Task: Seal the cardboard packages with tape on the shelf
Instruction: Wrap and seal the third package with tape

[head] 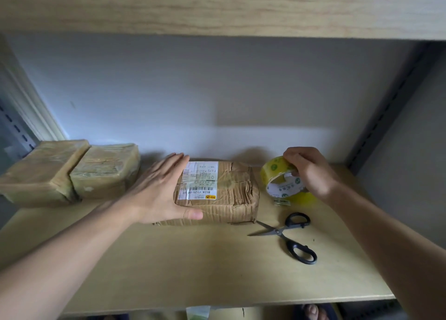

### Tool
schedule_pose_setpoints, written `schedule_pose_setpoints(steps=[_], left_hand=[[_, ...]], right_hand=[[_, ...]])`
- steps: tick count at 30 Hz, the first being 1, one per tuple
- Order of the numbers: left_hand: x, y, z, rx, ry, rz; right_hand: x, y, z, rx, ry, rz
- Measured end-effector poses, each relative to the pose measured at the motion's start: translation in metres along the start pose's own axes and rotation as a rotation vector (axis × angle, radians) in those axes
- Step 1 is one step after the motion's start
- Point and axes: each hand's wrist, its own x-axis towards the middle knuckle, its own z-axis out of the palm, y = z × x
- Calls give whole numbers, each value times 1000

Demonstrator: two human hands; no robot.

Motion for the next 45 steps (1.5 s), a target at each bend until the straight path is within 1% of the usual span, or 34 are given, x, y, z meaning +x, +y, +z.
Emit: schedule_pose_setpoints(steps=[3,8,13,16,18,21,26,28,34,37,39,41,43,45], left_hand=[[1,3,-1,38,-11,-21],[2,3,-2,61,-35,-27],[1,2,-1,38,-18,-31],[0,2,-1,29,-10,-30],[0,3,-2,45,-33,-34],[1,7,-4,153,-104,-49],[14,17,-15,414,-306,-88],[24,33,-16,416,-341,-37],[55,88,3,293,-290,136],[68,113,13,269,-296,89],[74,119,10,276,-331,44],[78,122,7,289,-356,22],[78,123,9,287,-343,20],[75,120,12,253,-284,37]], right_hand=[[6,6,-2,-79,-48,-29],[6,7,-5,-200,-136,-141],[2,8,-4,-338,-147,-242],[2,9,-2,-480,-161,-352],[3,9,1,-556,-158,-427],[4,8,4,-588,-142,-469],[3,8,6,-580,-140,-452],[4,8,6,-576,-139,-429],[5,14,4,-517,-143,-302],[1,14,6,-553,-142,-243],[1,13,5,-597,-125,-219],[4,12,5,-583,-113,-199],[3,12,6,-544,-111,-192],[2,14,7,-489,-109,-177]])
